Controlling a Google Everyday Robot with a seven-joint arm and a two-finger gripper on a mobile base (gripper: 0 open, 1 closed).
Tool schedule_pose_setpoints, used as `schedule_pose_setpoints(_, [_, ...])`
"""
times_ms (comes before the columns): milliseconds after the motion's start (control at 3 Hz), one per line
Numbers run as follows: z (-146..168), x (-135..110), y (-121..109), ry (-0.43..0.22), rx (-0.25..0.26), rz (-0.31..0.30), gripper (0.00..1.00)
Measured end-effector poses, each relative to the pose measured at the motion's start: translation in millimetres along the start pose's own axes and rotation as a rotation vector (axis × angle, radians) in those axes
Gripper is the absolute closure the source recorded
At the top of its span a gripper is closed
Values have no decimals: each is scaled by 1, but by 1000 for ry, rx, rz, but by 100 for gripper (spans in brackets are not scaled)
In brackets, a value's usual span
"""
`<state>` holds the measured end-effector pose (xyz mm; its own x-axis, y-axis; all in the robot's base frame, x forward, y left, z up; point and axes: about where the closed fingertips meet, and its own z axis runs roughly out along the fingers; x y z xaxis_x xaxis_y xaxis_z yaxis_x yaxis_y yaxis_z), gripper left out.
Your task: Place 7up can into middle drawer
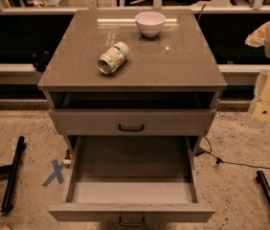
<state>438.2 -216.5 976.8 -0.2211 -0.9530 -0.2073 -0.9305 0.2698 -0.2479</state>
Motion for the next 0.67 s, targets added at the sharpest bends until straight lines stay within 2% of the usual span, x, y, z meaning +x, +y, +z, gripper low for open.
schedule_pose_setpoints(333, [0, 0, 0, 0, 0, 0, 0])
schedule_pose_setpoints(667, [0, -10, -19, -36, 49, -75, 0])
